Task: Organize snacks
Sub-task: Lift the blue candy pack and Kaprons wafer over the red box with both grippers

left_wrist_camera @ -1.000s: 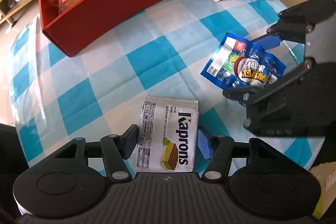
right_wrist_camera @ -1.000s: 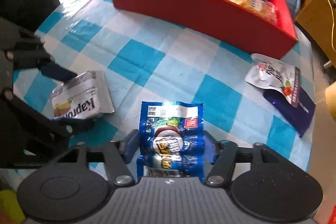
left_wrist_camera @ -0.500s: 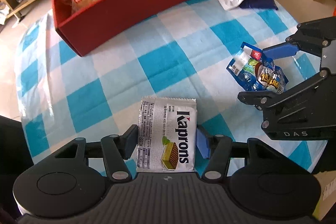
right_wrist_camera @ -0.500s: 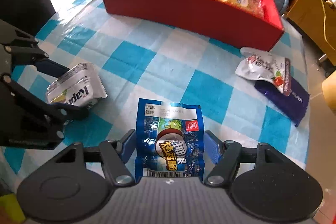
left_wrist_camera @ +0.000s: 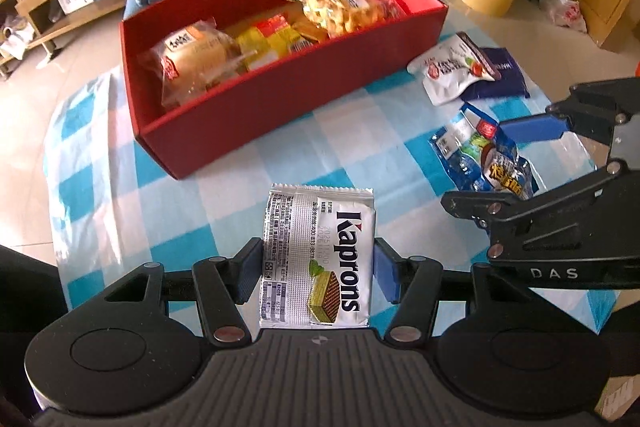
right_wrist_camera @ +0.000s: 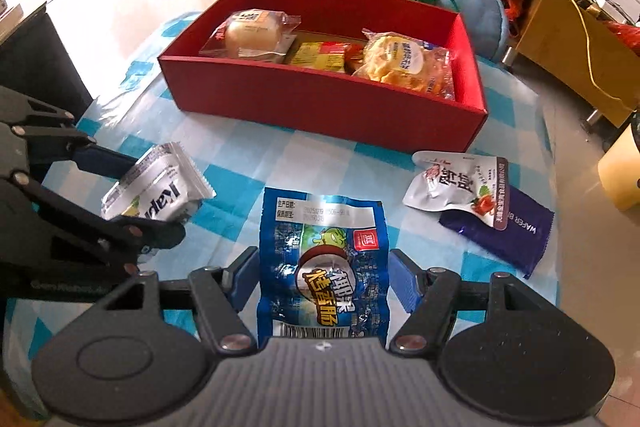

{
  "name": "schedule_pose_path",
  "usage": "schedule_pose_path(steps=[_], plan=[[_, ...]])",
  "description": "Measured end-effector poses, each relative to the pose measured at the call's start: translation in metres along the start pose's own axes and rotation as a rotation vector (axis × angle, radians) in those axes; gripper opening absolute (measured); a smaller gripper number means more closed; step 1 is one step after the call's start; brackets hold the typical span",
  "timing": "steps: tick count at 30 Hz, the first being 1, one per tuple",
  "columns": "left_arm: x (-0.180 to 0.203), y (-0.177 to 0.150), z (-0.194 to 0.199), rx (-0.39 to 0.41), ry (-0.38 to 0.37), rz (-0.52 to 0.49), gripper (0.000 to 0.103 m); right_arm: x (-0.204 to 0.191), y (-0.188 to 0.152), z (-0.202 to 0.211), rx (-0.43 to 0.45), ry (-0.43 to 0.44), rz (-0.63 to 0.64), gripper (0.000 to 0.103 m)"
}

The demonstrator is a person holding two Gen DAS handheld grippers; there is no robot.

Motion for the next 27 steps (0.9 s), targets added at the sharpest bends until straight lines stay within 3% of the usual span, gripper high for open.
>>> schedule_pose_path(steps=[27], plan=[[0.001, 0.036, 0.02, 0.107, 0.035, 0.007, 0.065, 0.025, 0.03, 0.013, 0.087, -0.035, -0.077, 0.066]])
Point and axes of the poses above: each gripper's, at about its wrist camera, not at the fingertips, and z roughly against the way its jaws point, x to its right, y to its top, the point moved 1 cm from there along -z, roughly the way its jaws point, and after that the axes turned 10 degrees about -y, right-handed, at the moved point
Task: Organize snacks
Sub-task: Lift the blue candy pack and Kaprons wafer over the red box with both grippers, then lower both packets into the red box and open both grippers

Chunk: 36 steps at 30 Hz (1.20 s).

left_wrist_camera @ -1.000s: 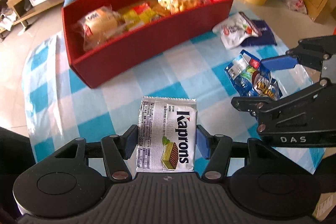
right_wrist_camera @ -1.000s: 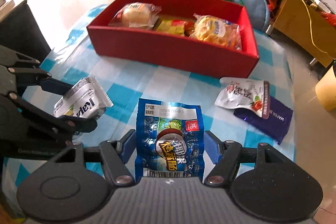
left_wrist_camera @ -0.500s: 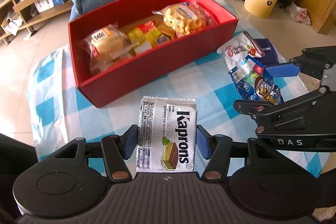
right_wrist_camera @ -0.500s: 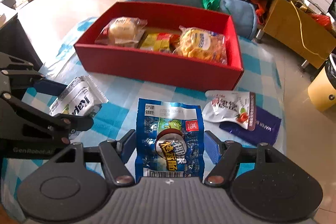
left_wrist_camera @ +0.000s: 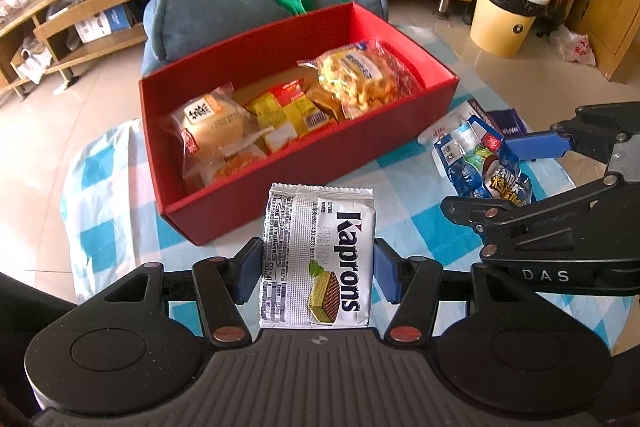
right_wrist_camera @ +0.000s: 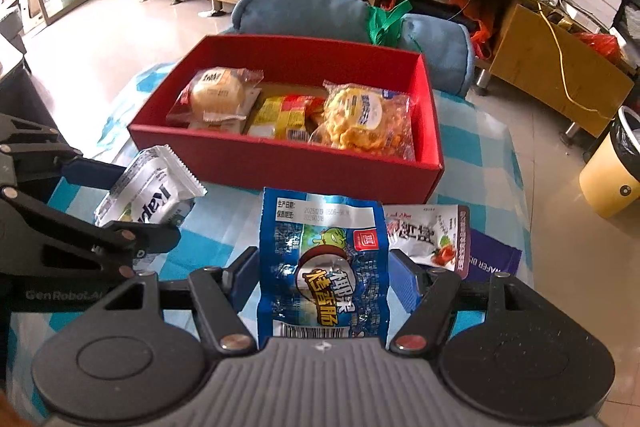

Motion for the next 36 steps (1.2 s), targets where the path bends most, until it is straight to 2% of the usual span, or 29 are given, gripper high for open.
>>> schedule_pose_path(steps=[15, 27, 36], plan=[[-0.008, 0.015, 0.005, 0.039, 0.016, 0.022, 0.065, 0.002, 0.014, 0.001, 0.025, -0.004, -0.013, 0.066], [-0.017, 0.04, 0.013, 0.104, 0.048, 0.029, 0.065, 0.009, 0.043, -0.002, 0.066, -0.013, -0.057, 0.067], [-0.027, 0.072, 0.01, 0.16, 0.093, 0.031, 0.065, 0.018, 0.076, -0.016, 0.097, -0.028, -0.094, 0.067]])
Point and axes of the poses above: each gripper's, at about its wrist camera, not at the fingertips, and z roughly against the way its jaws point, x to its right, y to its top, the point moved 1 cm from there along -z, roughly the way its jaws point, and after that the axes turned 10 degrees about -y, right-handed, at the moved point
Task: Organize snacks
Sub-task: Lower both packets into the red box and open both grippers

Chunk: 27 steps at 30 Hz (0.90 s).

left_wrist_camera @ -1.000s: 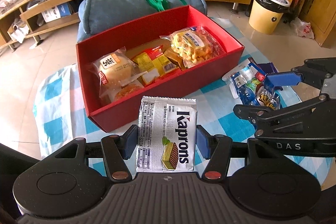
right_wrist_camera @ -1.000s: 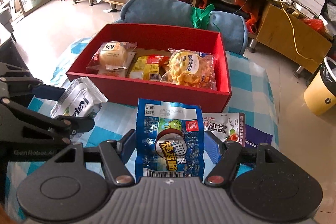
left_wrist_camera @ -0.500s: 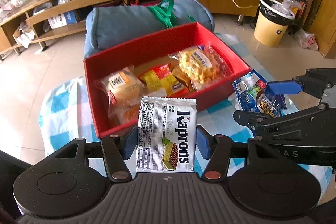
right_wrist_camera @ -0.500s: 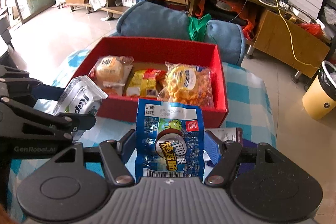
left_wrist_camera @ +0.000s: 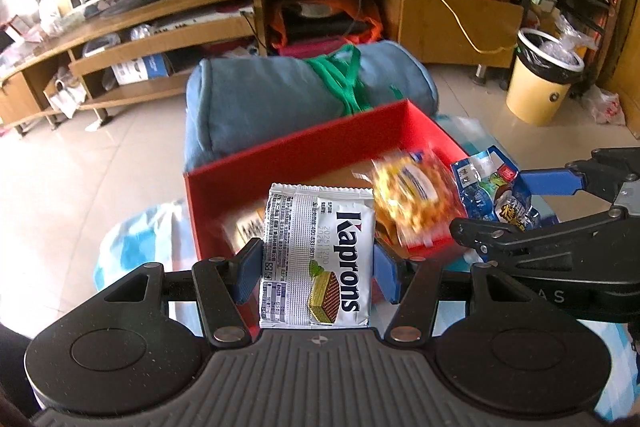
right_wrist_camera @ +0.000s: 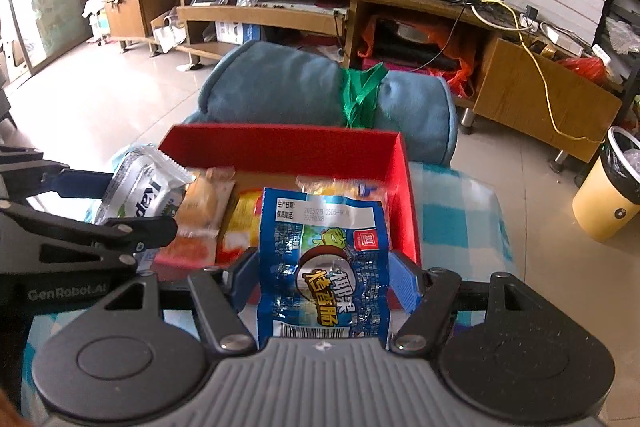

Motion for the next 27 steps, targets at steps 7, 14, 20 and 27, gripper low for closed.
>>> schedule_pose_path(steps=[7, 14, 20, 27], plan=[[-0.014, 0.018, -0.023, 0.006, 0.026, 0.03, 0.064, 0.0, 0.023, -0.031, -0.007, -0.007, -0.008, 0.067], [-0.028, 0.026, -0.047, -0.011, 0.041, 0.063, 0.064, -0.003, 0.034, -0.067, -0.041, -0.011, -0.012, 0.067], [-0.034, 0.022, -0.069, -0.062, 0.054, 0.085, 0.064, -0.008, 0.03, -0.093, -0.089, -0.019, 0.003, 0.067], [-0.038, 0.019, -0.078, -0.092, 0.063, 0.099, 0.064, -0.012, 0.028, -0.105, -0.108, -0.028, 0.011, 0.067]])
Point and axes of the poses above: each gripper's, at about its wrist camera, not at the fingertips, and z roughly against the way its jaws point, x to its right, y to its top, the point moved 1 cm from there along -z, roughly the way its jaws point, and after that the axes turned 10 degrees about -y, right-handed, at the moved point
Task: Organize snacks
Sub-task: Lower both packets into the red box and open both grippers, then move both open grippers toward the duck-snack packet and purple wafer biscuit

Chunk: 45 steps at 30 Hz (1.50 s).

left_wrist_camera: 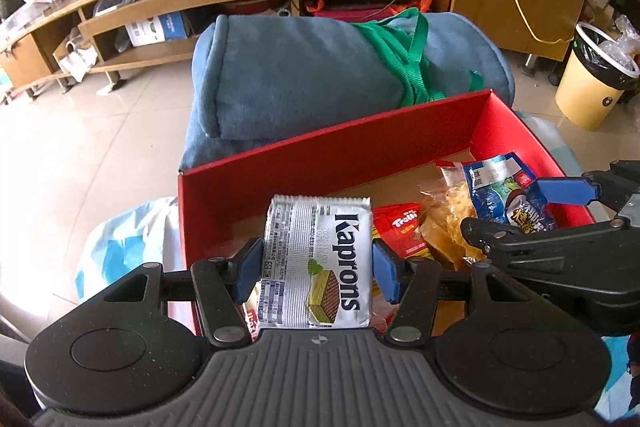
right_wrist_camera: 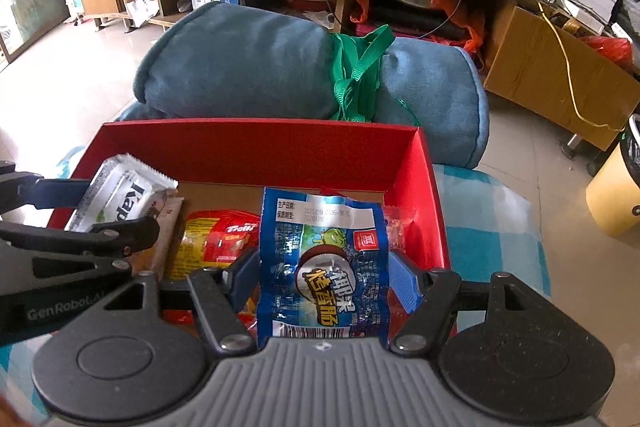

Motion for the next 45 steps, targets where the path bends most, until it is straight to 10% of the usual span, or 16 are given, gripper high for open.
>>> schedule_pose_path(steps=[30, 45], plan=[[-0.007, 0.002, 0.007, 0.018, 0.022, 0.023, 0.086, 0.018, 0.007, 0.006, 0.039, -0.006, -0.053, 0.069], [0.034, -0.006, 0.035, 0.06, -0.094, -0.077, 0.087, 0.075, -0.022, 0.045, 0.031, -0.075, -0.118, 0.069]])
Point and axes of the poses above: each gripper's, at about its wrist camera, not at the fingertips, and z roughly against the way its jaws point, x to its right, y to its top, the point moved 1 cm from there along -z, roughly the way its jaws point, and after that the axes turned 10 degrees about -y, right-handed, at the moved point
